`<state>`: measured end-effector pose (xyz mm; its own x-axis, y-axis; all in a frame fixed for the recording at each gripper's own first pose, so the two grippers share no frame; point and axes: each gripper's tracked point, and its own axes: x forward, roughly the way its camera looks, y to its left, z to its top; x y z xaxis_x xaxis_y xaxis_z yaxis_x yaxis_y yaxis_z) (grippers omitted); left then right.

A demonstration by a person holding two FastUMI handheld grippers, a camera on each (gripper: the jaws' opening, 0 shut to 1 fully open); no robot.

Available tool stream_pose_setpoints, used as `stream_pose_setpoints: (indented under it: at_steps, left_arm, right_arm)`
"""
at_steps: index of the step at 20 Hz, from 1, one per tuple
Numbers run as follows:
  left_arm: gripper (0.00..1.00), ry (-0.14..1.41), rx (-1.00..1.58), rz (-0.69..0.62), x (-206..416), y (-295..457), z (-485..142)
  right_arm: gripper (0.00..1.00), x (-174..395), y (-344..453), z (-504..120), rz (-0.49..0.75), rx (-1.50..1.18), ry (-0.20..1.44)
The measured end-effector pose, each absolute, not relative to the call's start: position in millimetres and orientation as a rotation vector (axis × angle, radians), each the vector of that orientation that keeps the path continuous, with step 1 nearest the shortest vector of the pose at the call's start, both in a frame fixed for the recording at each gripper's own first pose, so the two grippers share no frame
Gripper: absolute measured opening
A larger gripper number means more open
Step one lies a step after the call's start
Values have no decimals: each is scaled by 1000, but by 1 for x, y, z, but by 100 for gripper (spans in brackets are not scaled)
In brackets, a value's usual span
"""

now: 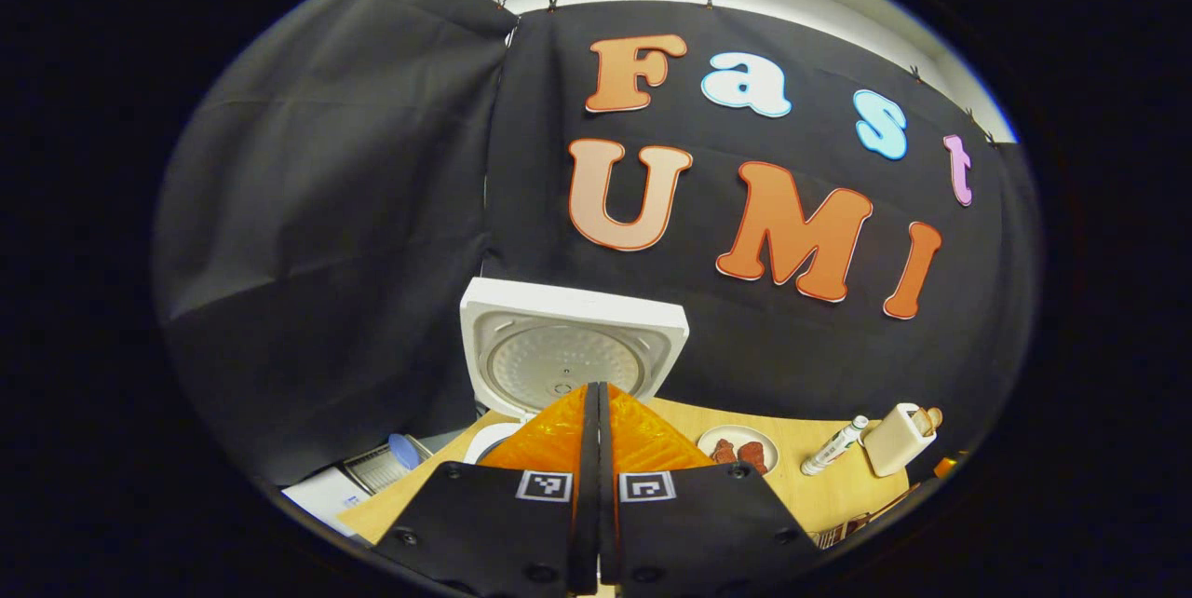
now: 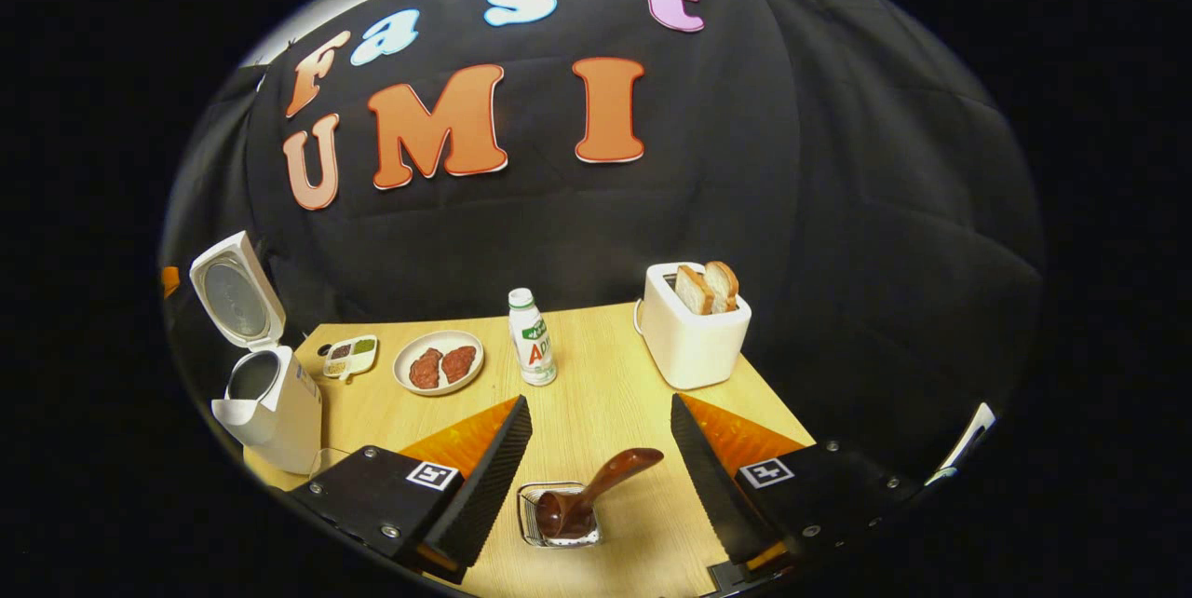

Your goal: Close the left gripper, press the button to open the rice cooker; take a wooden spoon from the chopstick holder with the right hand, scoop a spoonful of rice and pour it into the rice cooker, then put the wooden spoon back into the chopstick holder.

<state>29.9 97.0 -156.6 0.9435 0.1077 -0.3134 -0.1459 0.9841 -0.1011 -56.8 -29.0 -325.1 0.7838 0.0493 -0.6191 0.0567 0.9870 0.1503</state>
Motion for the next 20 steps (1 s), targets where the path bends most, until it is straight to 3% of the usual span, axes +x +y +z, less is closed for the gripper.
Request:
stream_pose_setpoints:
  at_steps: [6, 7, 8, 9, 11, 17, 20]
  left_arm:
    - [9, 239, -62, 130, 11, 84, -133]
    - [23, 233, -54, 127, 7, 81, -130]
    - [29, 230, -49, 125, 5, 78, -129]
    - [51, 227, -45, 131, 2, 77, -127]
    - [73, 230, -36, 145, -5, 75, -127]
    - [74, 250, -5, 161, -20, 63, -132]
    - [74, 255, 2, 168, -22, 59, -129]
  right_arm:
    - [94, -71, -40, -369, -34, 232, 763]
    - [94, -72, -39, -376, -34, 251, 777]
    - [94, -73, -38, -383, -35, 268, 785]
    - [94, -74, -37, -390, -35, 281, 797]
    - [93, -77, -32, -404, -26, 310, 820]
    - [88, -76, -12, -435, 14, 447, 850]
    - [75, -77, -4, -447, 41, 472, 858]
